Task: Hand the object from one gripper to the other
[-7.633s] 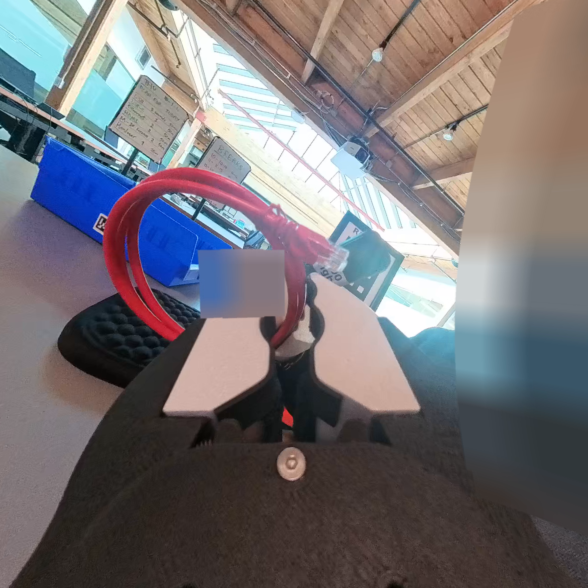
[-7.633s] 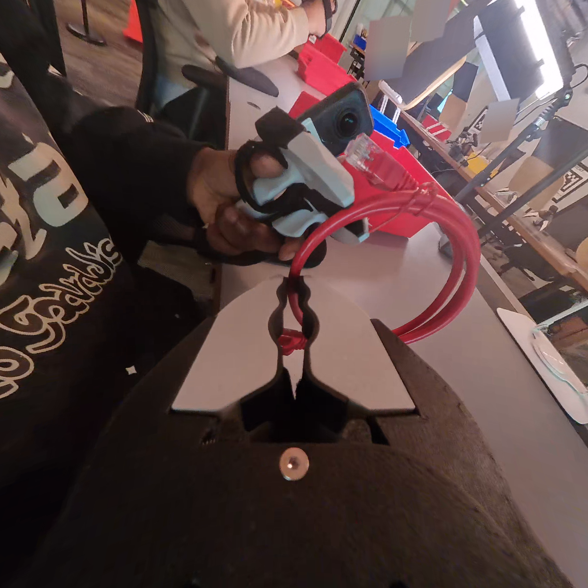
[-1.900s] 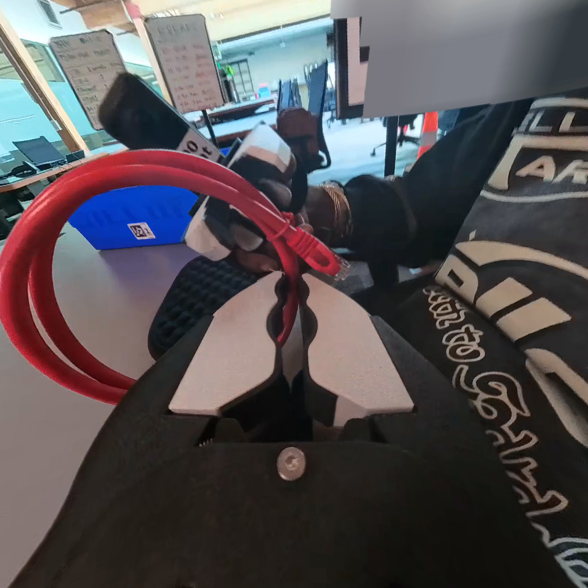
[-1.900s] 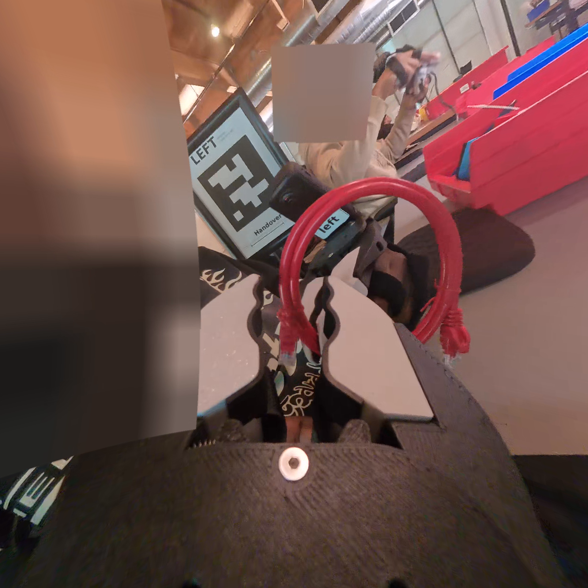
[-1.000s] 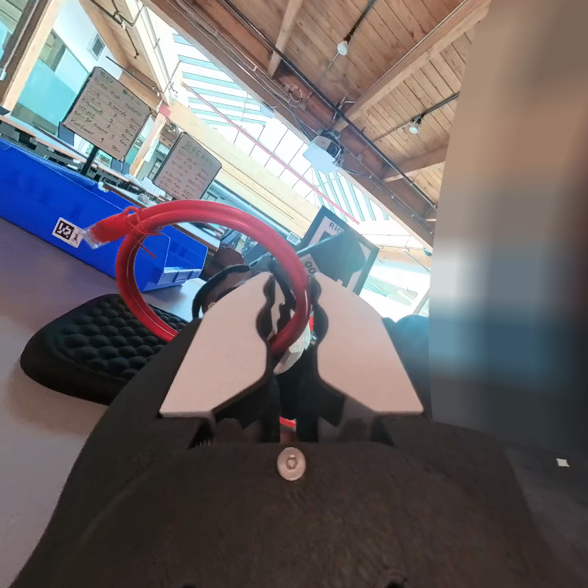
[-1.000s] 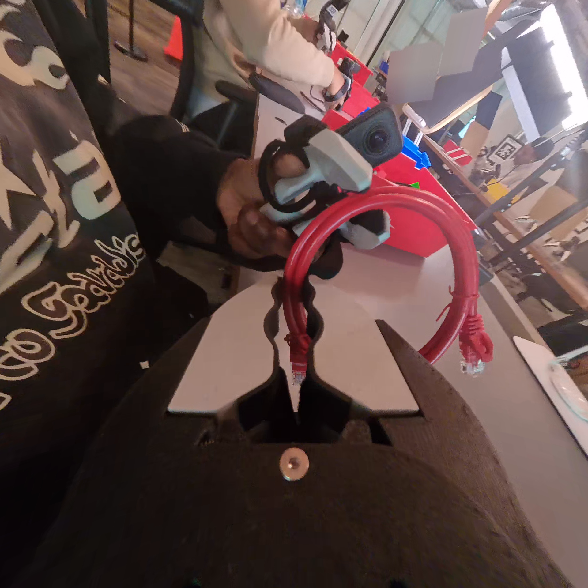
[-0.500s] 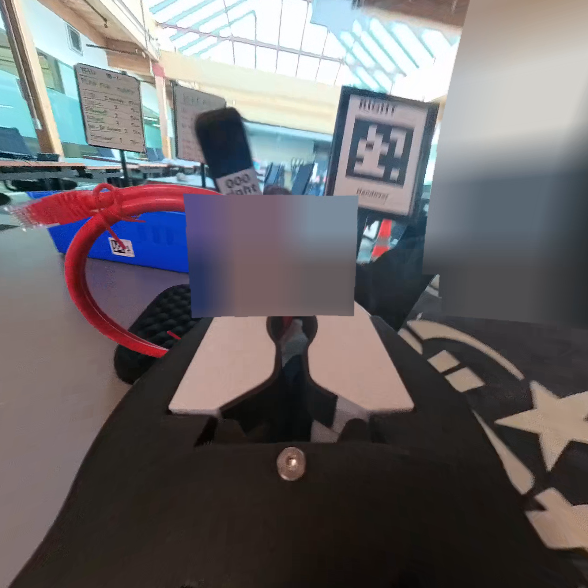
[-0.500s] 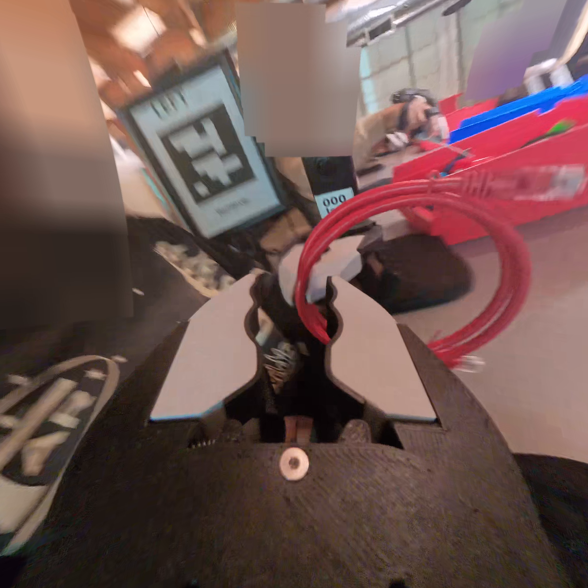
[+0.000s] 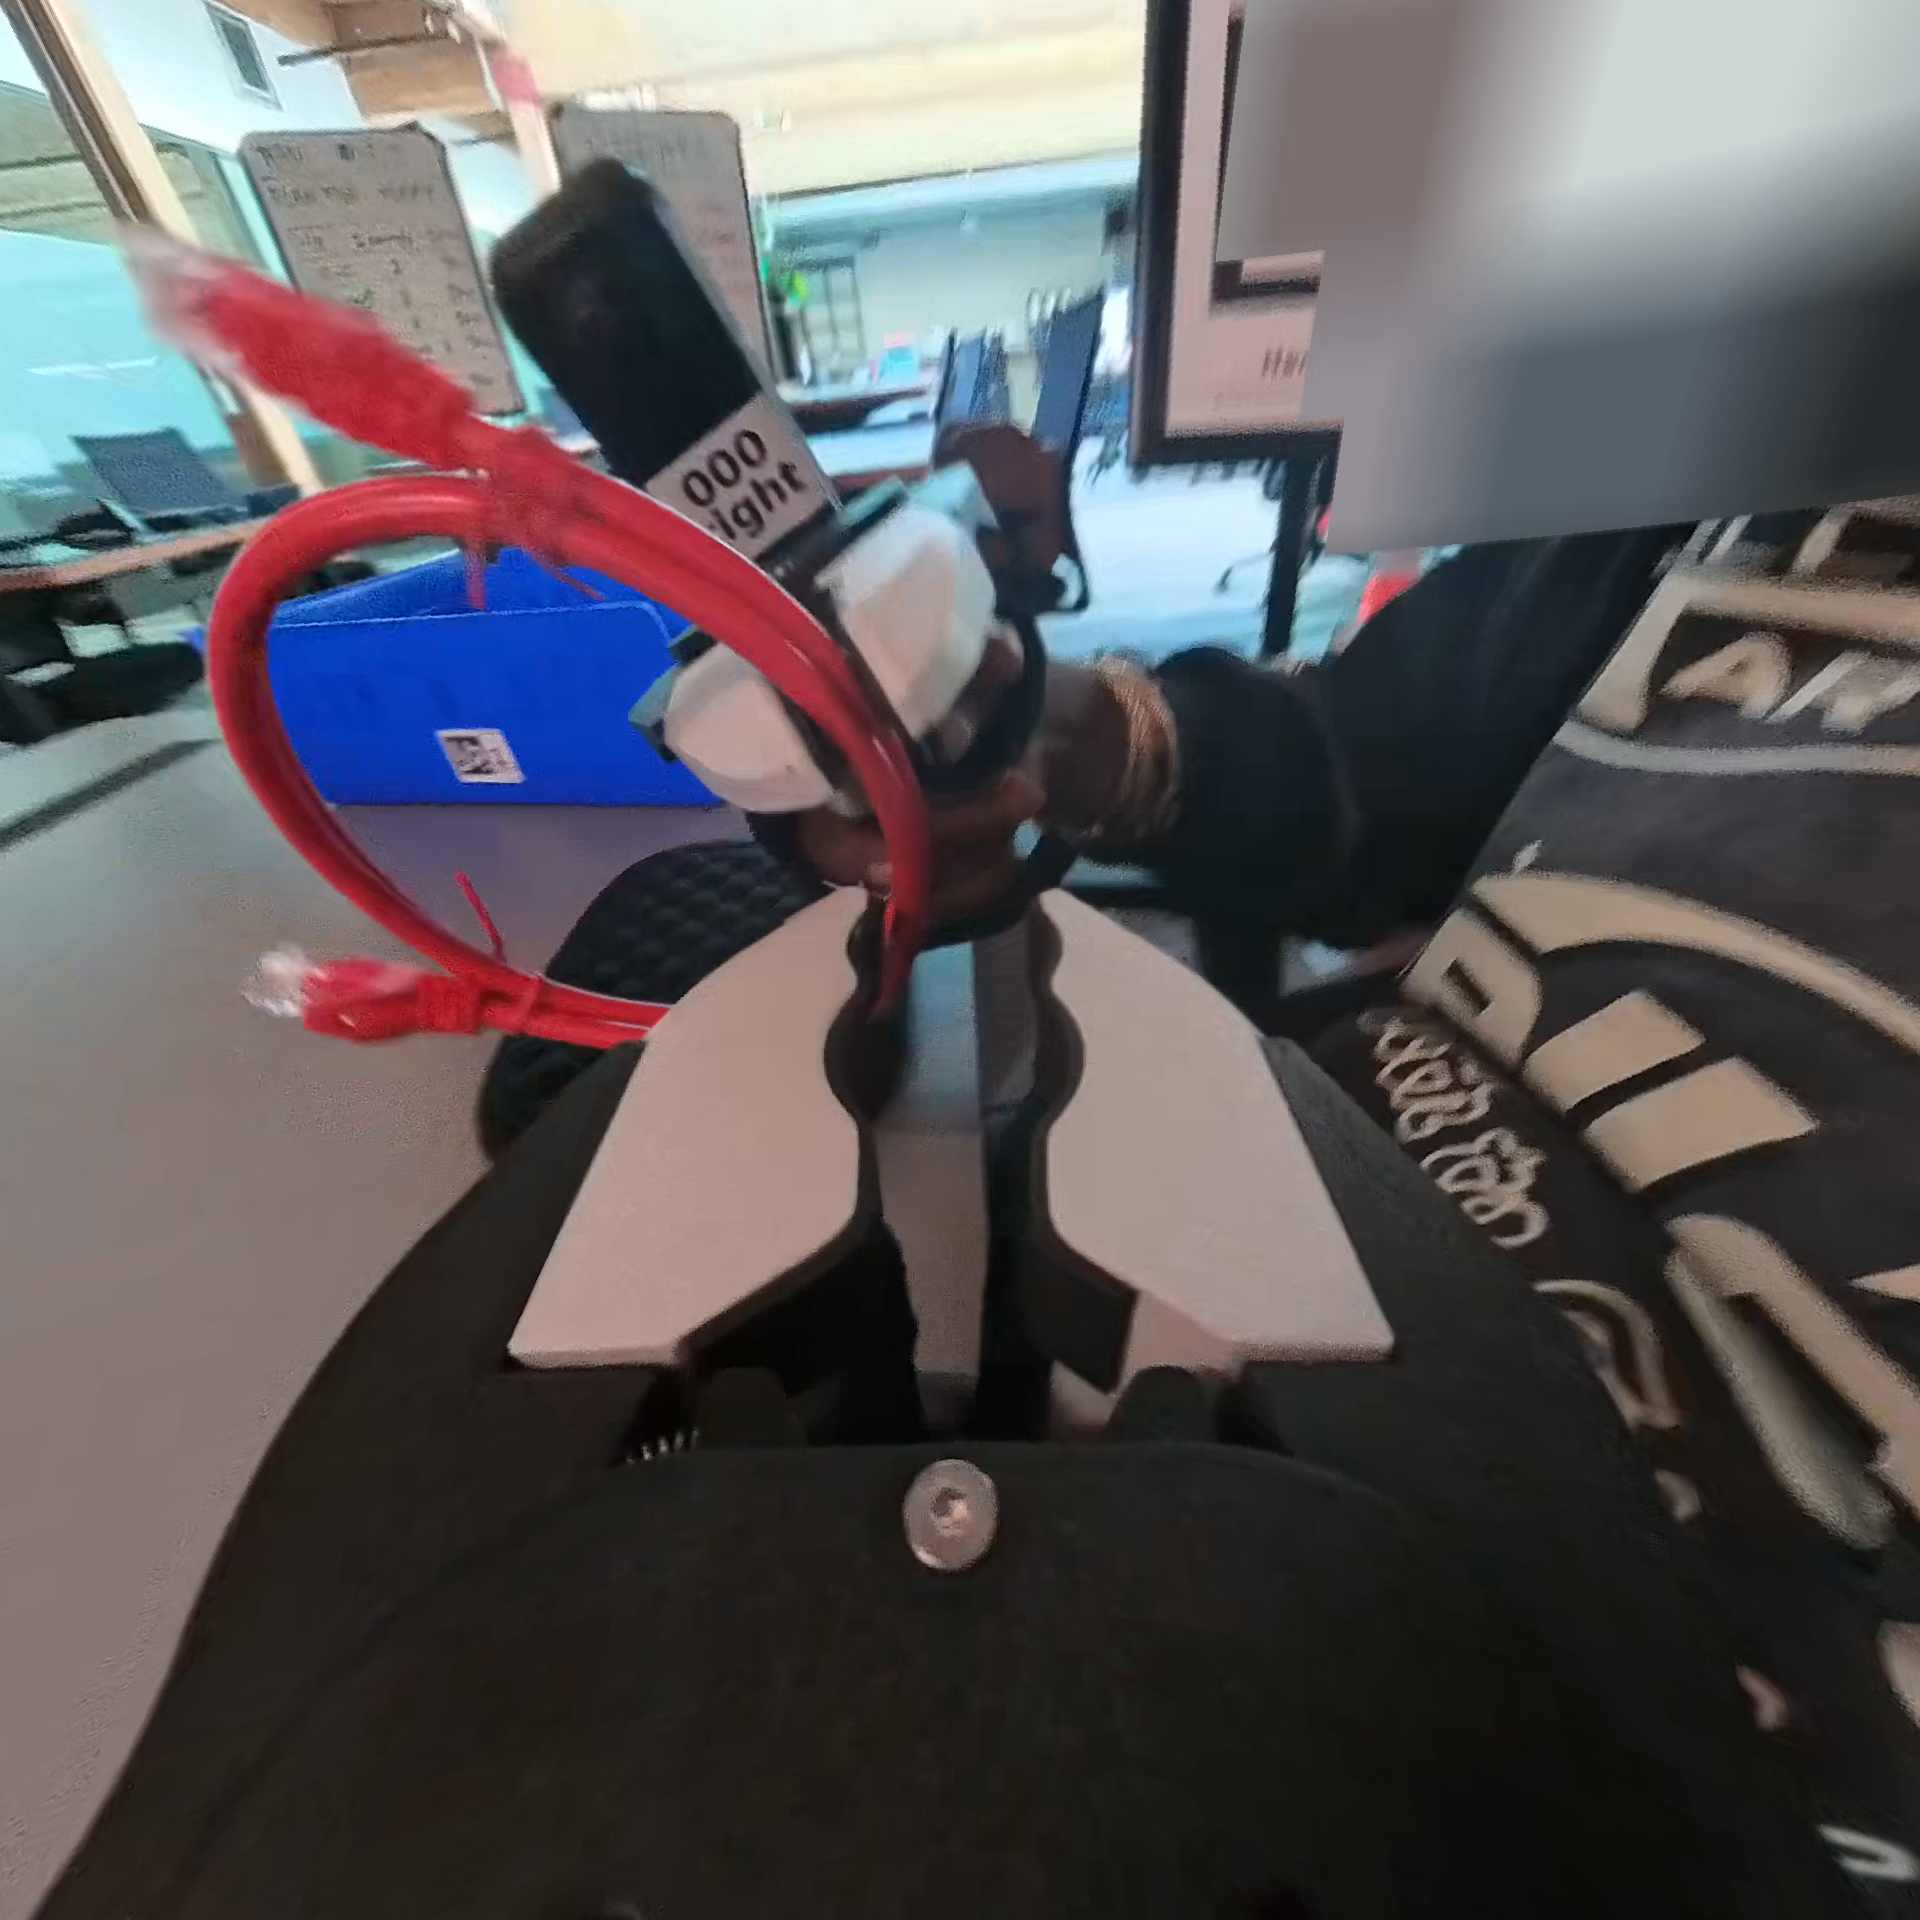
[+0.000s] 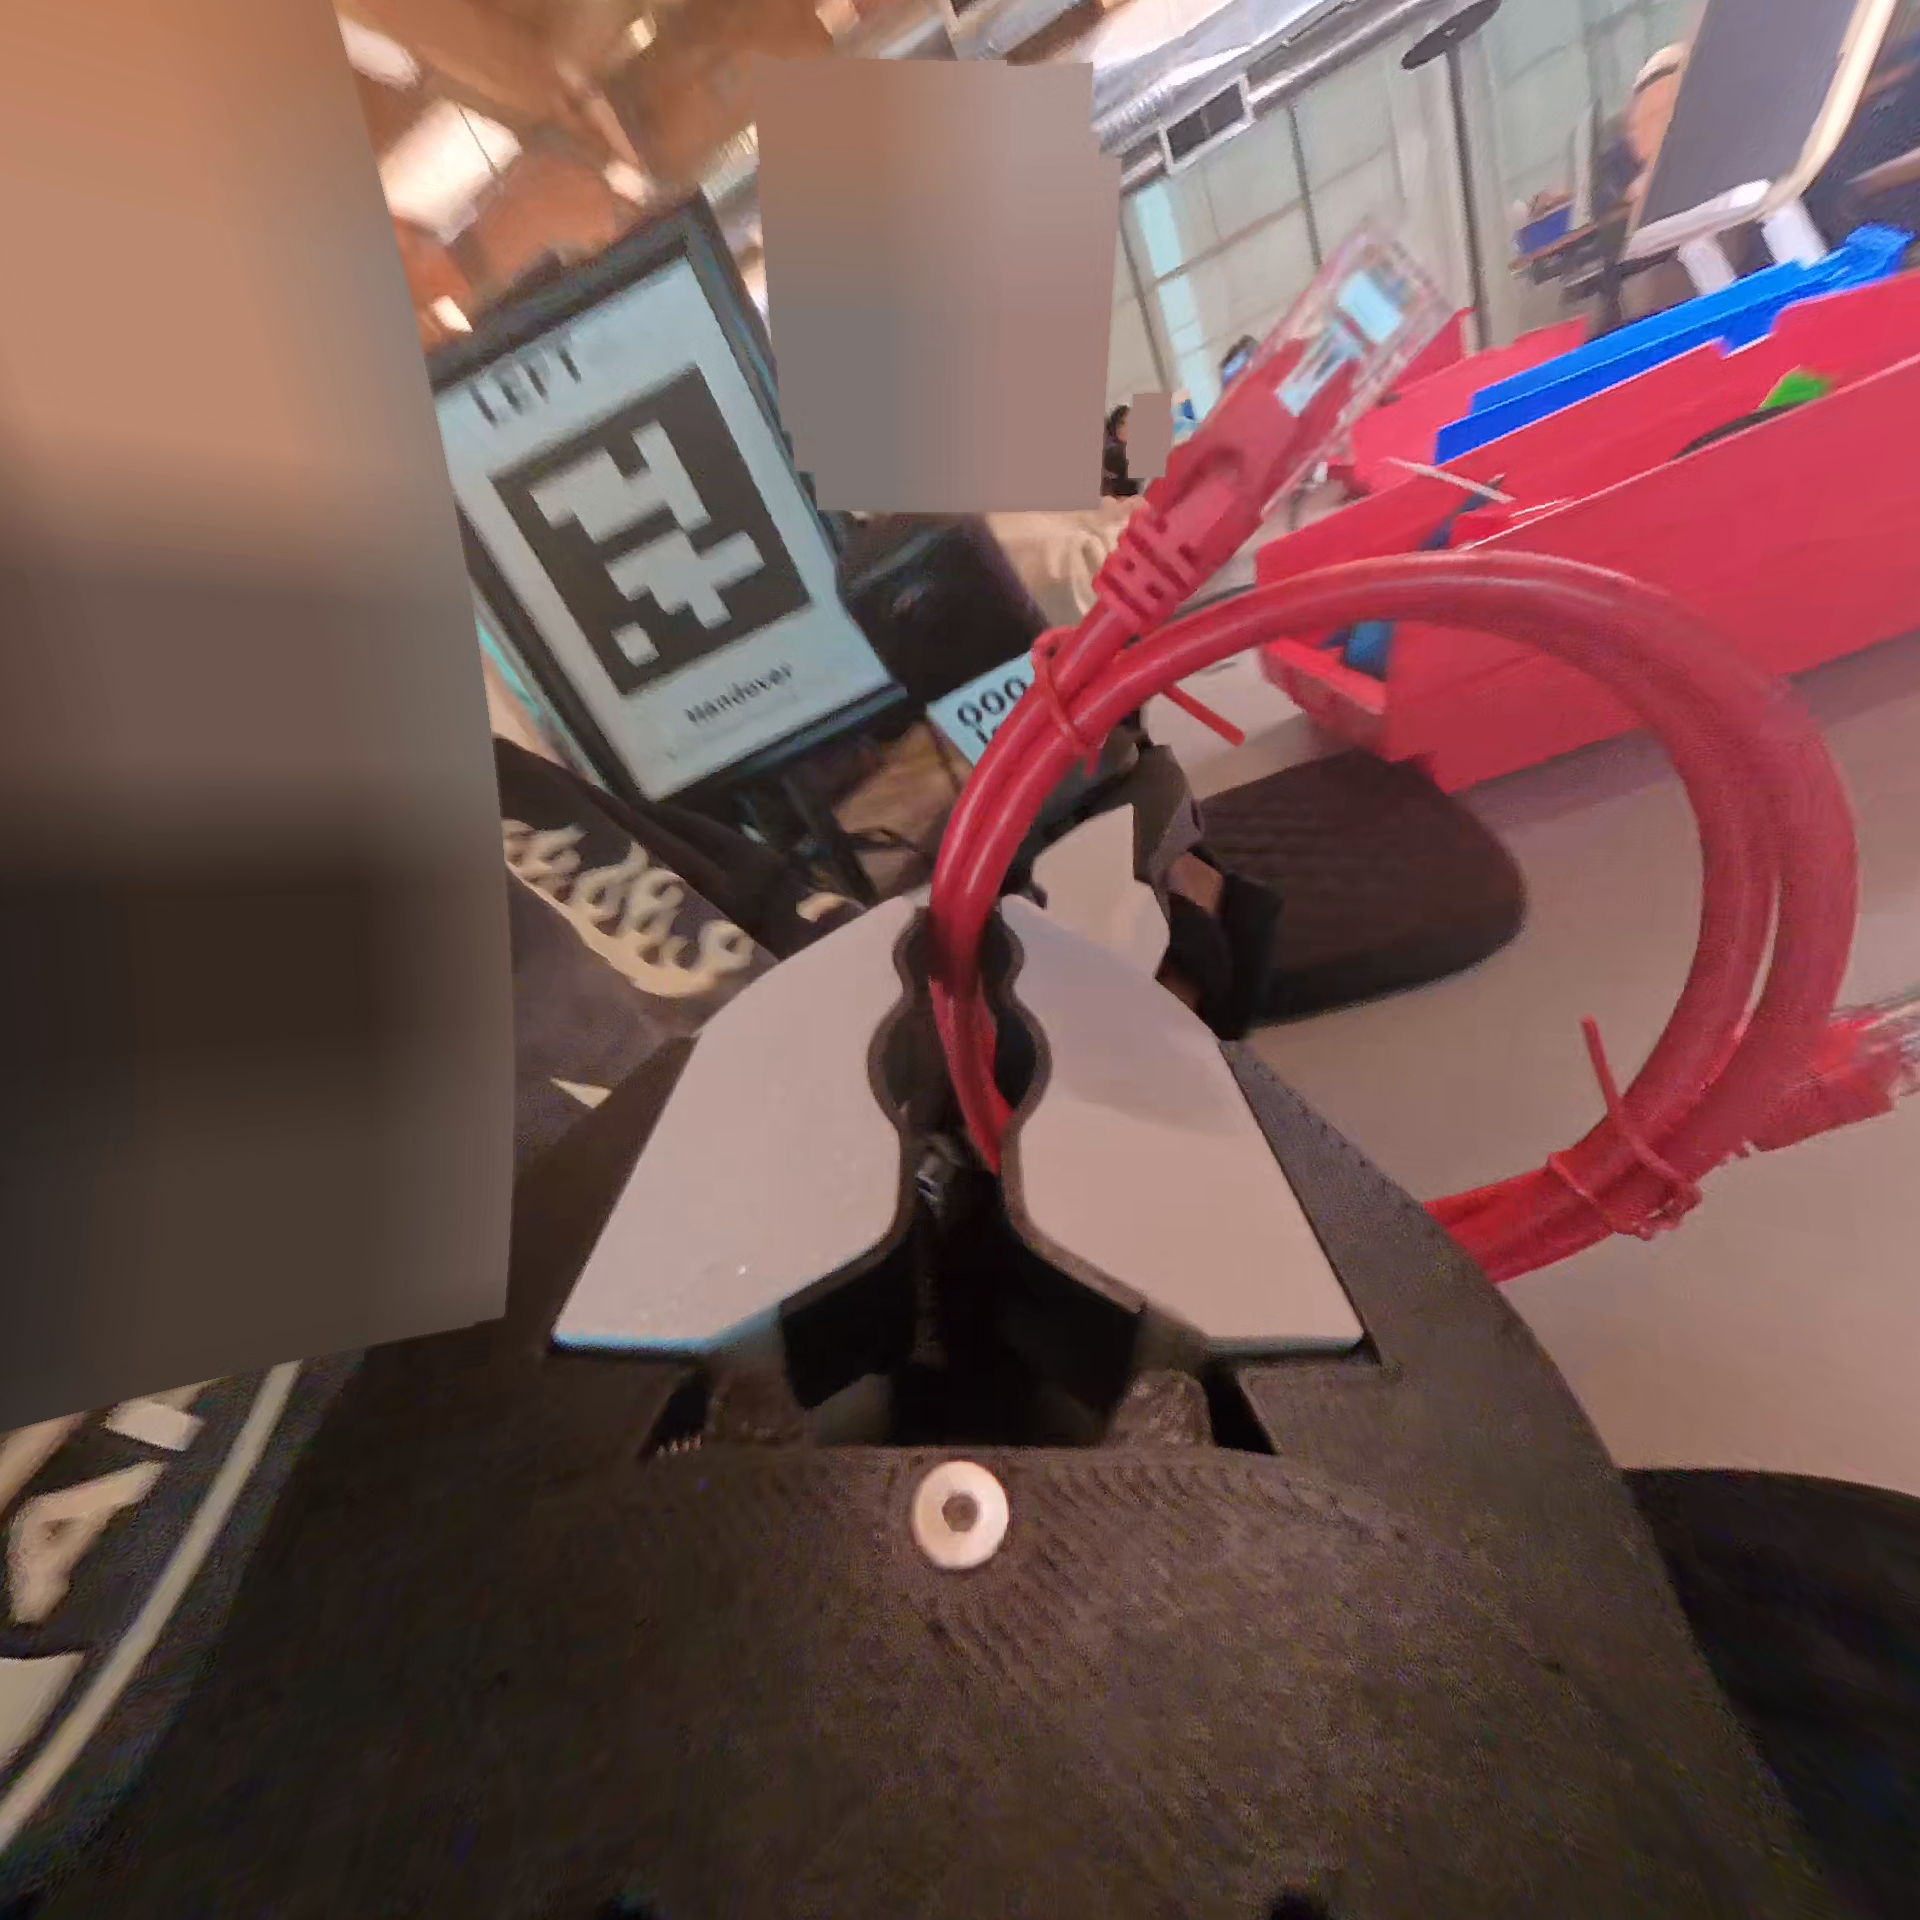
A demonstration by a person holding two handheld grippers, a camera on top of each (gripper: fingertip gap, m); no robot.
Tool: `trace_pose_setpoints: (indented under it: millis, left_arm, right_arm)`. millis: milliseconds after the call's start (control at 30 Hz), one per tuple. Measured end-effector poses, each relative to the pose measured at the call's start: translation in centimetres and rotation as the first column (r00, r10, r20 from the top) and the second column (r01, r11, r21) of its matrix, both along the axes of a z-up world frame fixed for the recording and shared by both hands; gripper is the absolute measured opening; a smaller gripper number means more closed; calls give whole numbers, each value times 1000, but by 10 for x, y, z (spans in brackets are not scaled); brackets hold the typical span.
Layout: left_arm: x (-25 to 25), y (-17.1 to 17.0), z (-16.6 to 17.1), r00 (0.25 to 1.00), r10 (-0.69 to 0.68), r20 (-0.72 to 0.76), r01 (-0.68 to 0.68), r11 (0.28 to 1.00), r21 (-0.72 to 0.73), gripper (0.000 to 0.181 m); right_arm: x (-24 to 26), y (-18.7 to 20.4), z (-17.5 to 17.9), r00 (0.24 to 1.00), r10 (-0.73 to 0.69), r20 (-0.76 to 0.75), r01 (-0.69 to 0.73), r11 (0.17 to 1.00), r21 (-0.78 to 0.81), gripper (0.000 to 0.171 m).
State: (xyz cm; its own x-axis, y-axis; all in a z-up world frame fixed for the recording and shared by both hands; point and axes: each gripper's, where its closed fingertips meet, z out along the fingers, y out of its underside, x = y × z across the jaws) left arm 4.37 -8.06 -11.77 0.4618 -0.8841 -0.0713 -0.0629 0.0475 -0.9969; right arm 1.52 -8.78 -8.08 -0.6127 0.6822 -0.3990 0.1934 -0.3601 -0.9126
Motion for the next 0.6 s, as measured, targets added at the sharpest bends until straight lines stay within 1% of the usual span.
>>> trace_pose_setpoints:
  millis: [67, 100, 167, 233, 300, 367, 433, 500, 600]
  left_arm:
    - [-6, -2, 14, 988, -40, 152, 52, 995, -79, 33]
    - [-10, 0, 20, 974, -39, 224, 67, 991, -120, 37]
    - [-17, 3, 32, 937, -25, 349, 92, 980, -178, 40]
    - [-22, 2, 42, 896, -26, 444, 131, 970, -206, 40]
    - [-25, 4, 45, 873, -9, 489, 145, 960, -241, 39]
    - [-25, 5, 44, 864, -6, 503, 159, 952, -261, 33]
    - [-23, 4, 44, 859, -17, 512, 178, 947, -266, 31]
    - [-22, 1, 44, 855, -42, 516, 206, 942, -264, 23]
    - [-21, -1, 44, 856, -62, 513, 221, 941, -255, 18]
  right_arm:
    - [-1, 0, -8, 999, -40, -16, 42, 989, 145, 10]
    - [-1, -1, -9, 998, -51, -29, 56, 979, 196, 10]
    - [-1, -4, -13, 997, -59, -46, 70, 957, 280, 10]
    - [-2, -8, -21, 998, -61, -35, 69, 927, 368, 10]
    - [-3, -12, -29, 998, -55, -23, 59, 899, 433, 10]
    - [-4, -17, -35, 999, -52, -12, 52, 872, 487, 10]
    - [-5, -19, -42, 998, -58, -1, 49, 841, 539, 10]
    - [-7, -17, -45, 997, -77, 1, 62, 813, 580, 10]
    - [-7, -14, -47, 995, -95, -6, 79, 788, 611, 10]
